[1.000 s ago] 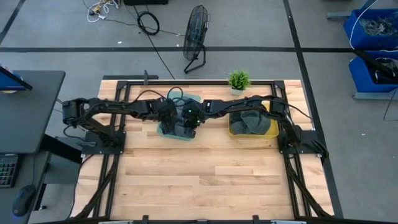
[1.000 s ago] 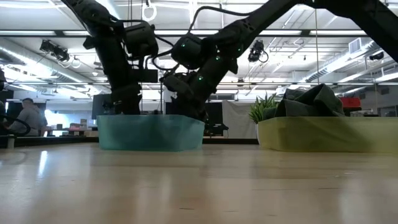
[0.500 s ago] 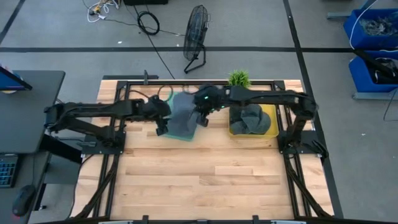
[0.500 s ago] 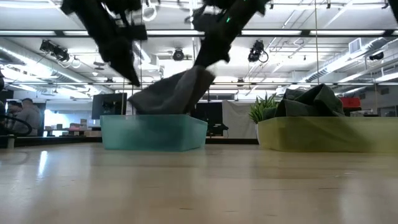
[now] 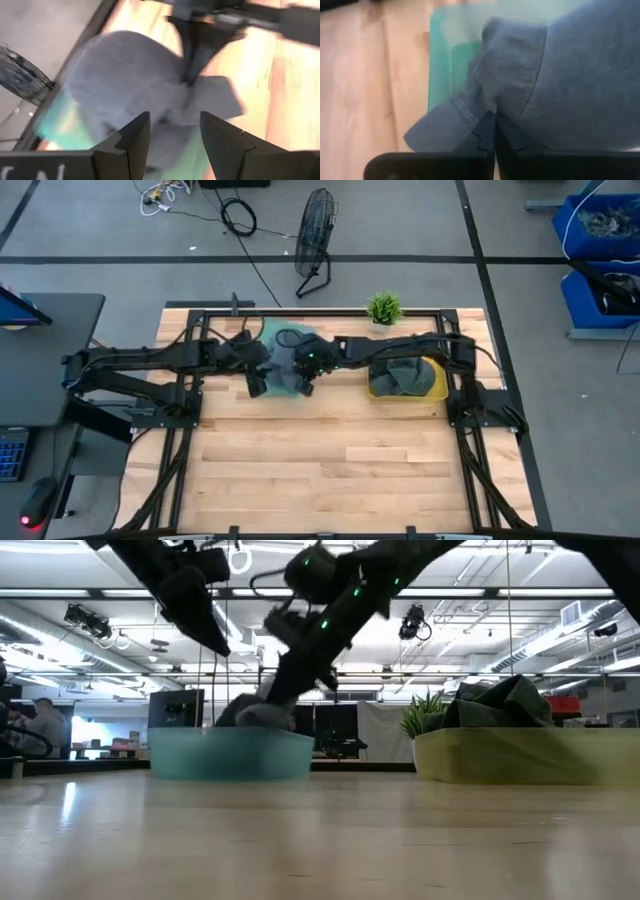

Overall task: Pick & Place hat
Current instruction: Put the blue cap into the green bin

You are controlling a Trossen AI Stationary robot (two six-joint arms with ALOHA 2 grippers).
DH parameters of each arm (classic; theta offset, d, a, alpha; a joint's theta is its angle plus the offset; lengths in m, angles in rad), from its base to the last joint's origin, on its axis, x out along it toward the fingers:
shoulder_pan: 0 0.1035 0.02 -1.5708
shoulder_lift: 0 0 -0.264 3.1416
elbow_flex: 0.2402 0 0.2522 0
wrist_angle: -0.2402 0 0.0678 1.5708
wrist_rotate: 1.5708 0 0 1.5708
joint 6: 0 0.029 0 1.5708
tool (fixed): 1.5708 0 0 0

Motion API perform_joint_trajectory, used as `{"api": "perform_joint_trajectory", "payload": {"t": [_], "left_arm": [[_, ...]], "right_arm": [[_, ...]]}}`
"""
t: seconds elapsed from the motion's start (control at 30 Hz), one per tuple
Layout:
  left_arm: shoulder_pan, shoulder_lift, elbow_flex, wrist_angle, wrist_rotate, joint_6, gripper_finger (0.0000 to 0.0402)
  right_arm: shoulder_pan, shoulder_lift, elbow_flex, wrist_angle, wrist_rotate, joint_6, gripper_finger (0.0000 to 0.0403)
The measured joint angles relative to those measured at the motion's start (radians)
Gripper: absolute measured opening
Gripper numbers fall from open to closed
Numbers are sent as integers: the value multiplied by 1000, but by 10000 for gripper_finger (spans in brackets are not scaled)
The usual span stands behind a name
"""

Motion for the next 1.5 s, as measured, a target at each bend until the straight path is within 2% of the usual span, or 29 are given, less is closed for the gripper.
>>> {"api": "perform_joint_trajectory", "payload": {"t": [0.1, 0.3, 0.4, 0.53, 0.67, 0.8, 0.97, 1.03, 1.13, 1.33, 1.43, 1.5], "left_arm": [[-5, 33, -18, 32, 2, -17, 177], [12, 149, -55, 194, 4, 60, 177], [26, 198, -55, 226, 3, 87, 177], [30, 197, -53, 234, -32, 95, 177], [16, 144, -28, 162, -98, 90, 177], [-1, 83, -8, 65, -205, 88, 177], [18, 33, -4, -41, -290, 26, 177], [27, 24, -6, -92, -294, -1, 177], [28, 26, -6, -84, -279, -6, 177], [32, 65, -8, -29, -190, -10, 177], [35, 100, -9, -45, -165, -16, 177], [33, 127, -8, -25, -105, 3, 177]], "right_arm": [[-6, 45, 0, 44, 11, 91, 5], [-20, 71, 0, 51, 11, 91, 6], [-22, 39, -2, 43, 7, 47, 6], [-33, -42, 0, 114, 10, -7, 6], [-55, -48, 1, 152, 9, -43, 5], [-69, 3, 1, 199, -24, -22, 3], [-67, 74, -1, 360, -54, 15, 3], [-70, 100, 1, 443, -54, 27, 3], [-72, 132, 1, 449, -50, 42, 2], [-71, 180, 0, 453, 20, 45, 2], [-74, 184, 0, 454, 16, 59, 2], [-78, 175, -1, 457, -7, 70, 2]]}}
